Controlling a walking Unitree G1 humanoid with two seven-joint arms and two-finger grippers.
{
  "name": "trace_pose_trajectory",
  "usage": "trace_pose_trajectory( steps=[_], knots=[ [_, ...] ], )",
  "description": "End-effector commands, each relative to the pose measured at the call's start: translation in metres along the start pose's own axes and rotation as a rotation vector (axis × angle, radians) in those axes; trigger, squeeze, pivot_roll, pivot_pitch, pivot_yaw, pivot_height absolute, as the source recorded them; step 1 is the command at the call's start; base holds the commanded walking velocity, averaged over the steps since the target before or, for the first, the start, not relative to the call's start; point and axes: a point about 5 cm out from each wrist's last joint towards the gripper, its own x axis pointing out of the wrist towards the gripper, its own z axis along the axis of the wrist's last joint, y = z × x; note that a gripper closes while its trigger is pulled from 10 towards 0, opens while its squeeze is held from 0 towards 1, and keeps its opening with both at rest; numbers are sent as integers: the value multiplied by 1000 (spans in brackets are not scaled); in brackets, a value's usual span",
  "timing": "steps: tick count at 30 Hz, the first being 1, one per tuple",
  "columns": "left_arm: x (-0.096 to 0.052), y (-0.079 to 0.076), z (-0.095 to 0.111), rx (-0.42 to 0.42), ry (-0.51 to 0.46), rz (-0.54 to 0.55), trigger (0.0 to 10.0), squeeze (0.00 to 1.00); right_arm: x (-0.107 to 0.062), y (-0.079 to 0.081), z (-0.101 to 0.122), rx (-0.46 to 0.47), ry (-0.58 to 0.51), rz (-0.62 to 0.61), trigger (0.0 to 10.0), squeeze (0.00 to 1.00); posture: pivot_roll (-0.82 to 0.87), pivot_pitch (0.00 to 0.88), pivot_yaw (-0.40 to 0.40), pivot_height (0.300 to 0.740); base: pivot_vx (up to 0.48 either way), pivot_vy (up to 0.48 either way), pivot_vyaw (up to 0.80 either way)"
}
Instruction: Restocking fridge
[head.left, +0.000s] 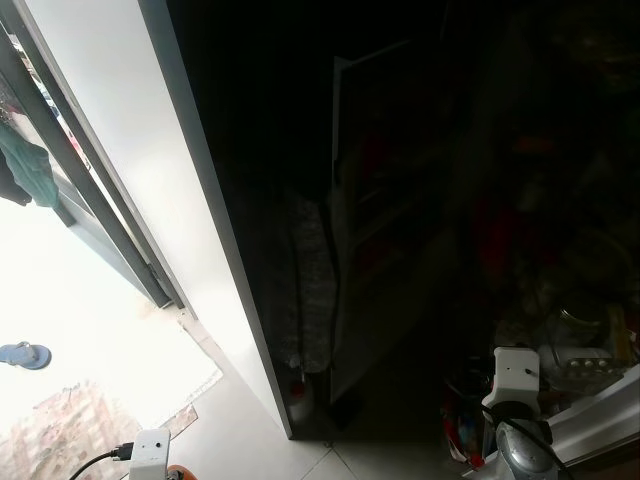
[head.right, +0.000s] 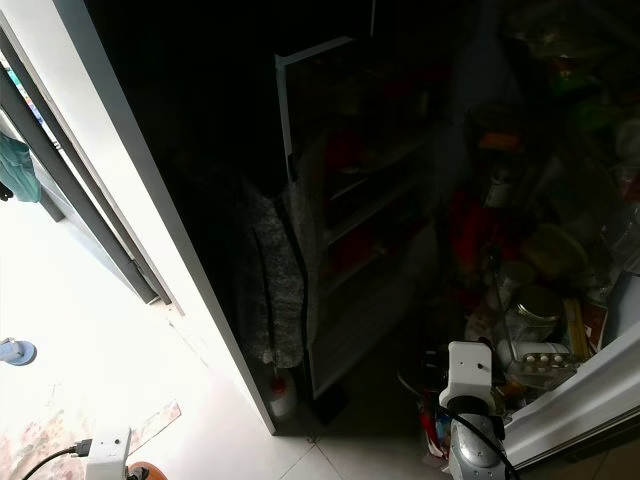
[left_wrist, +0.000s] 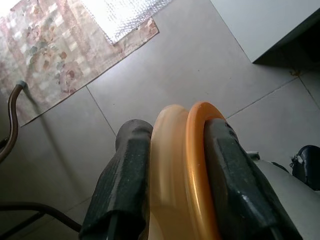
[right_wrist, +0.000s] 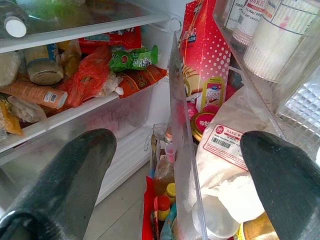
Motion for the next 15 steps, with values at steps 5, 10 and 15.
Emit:
trace_pose_trajectory(
  steps=[5, 10, 15],
  knots=[
    [-1, -1, -6, 30, 24, -7, 10000, 0, -2, -14, -3, 15, 13, -74, 10000, 0, -220, 40, 40, 740, 0, 0, 0],
    [-1, -1, -6, 34, 23, -8, 10000, 0, -7, -43, -12, 43, 68, -185, 10000, 0, -220, 38, 40, 740, 0, 0, 0],
    [-1, -1, -5, 36, 23, -8, 10000, 0, -12, -64, -19, 49, 112, -245, 10000, 0, -219, 39, 39, 740, 0, 0, 0]
  ],
)
